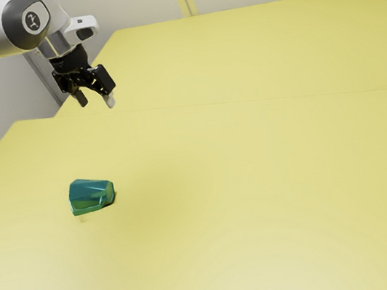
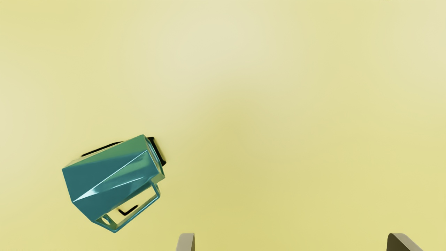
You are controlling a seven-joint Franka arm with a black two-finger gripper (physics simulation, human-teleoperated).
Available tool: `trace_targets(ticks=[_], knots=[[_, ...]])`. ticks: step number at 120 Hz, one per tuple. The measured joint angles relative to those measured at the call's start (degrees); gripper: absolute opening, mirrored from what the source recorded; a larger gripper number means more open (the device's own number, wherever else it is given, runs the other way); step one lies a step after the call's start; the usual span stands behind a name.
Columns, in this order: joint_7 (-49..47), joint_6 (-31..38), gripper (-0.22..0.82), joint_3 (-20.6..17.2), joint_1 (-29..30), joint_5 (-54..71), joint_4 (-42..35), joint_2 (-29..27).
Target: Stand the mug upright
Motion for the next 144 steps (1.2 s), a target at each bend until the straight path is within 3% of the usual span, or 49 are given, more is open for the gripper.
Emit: trace_targets(ticks=[63,78,90,119,144], knots=[[-1.82,-0.31,0.6,0.52,0.26,-0.39,-2.71,-2.16],[-1.63,-2.9,0.6,5.89,0.15,-4.38,-2.67,-4.06],[-0.1,-4.91,0.6,7.95,5.43,-9.37,-2.91,-4.14],[6.74,-7.58,0.6,8.42,20.96,-22.3,-5.81,-1.13],[14.4,-8.08,0.6,8.4,30.17,-32.06,-6.57,6.94]])
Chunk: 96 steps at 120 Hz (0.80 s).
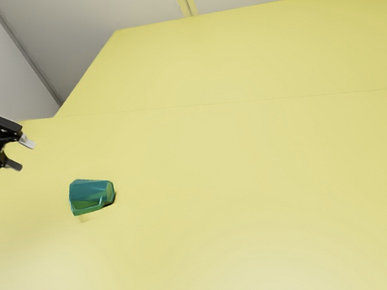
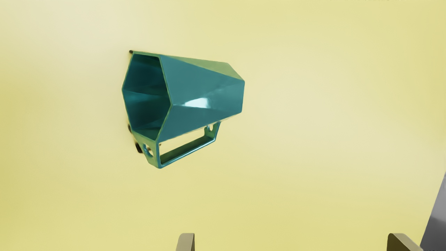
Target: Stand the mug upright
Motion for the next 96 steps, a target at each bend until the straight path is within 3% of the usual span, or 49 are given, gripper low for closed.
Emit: trace_targets(ticks=[54,96], knots=[[12.54,8.37,0.6,-0.46,2.27,-13.71,-2.83,12.99],[18.09,8.48,0.6,-2.38,2.69,-21.15,-5.98,15.74]])
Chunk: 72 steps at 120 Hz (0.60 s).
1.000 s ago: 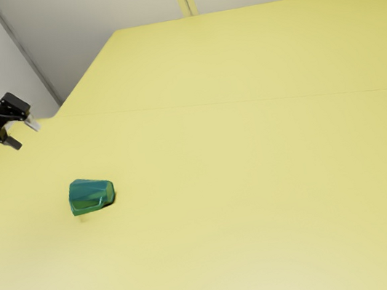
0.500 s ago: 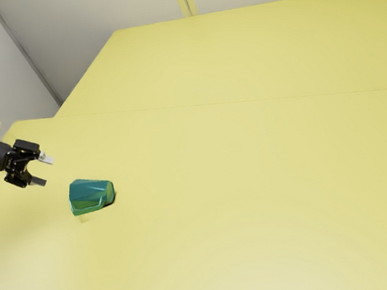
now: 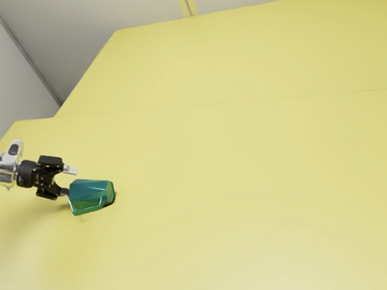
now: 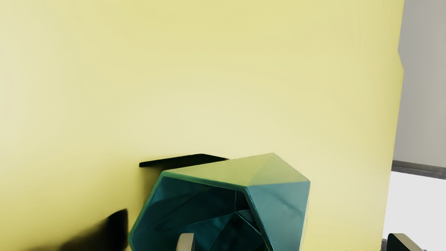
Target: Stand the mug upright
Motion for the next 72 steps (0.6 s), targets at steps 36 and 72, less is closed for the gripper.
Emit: trace_targets(ticks=[36,72], knots=[[3.08,-0.27,0.13,-1.89,0.09,-1.48,-0.27,-0.1],[4.82,-0.75,-0.12,-1.9,0.45,-1.44,-0.27,-0.46]])
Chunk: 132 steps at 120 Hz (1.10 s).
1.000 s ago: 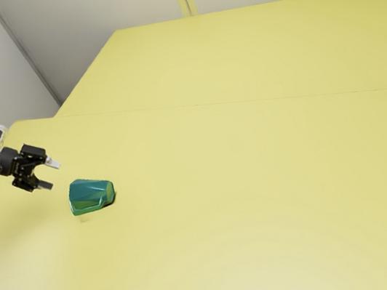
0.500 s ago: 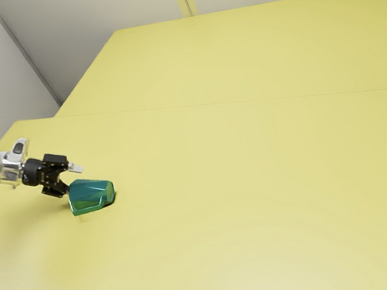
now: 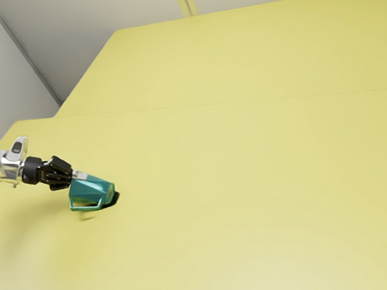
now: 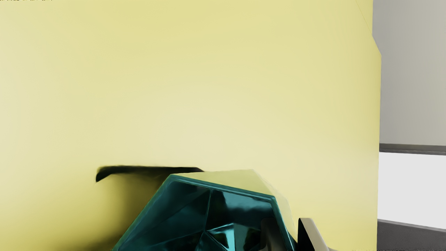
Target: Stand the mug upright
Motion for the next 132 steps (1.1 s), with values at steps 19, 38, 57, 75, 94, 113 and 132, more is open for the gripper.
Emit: trace_targets(ticks=[19,38,57,75,94,113,132], knots=[[0.61,-0.44,-0.15,0.0,-0.08,0.07,-0.02,-0.72],[0.91,-1.11,-0.15,0.01,-0.92,0.2,-2.85,-6.19],[-0.54,-1.24,-0.15,0.09,-6.74,4.79,-3.4,-11.51],[-3.52,1.85,-0.16,0.08,-15.05,13.75,-3.43,-15.12],[-7.01,6.29,-0.16,0.07,-22.45,22.79,-3.16,-17.51],[-11.02,11.35,-0.16,0.01,-28.98,32.77,-3.28,-18.77],[-16.86,16.06,-0.16,-2.47,-32.76,45.42,-4.55,-21.07]])
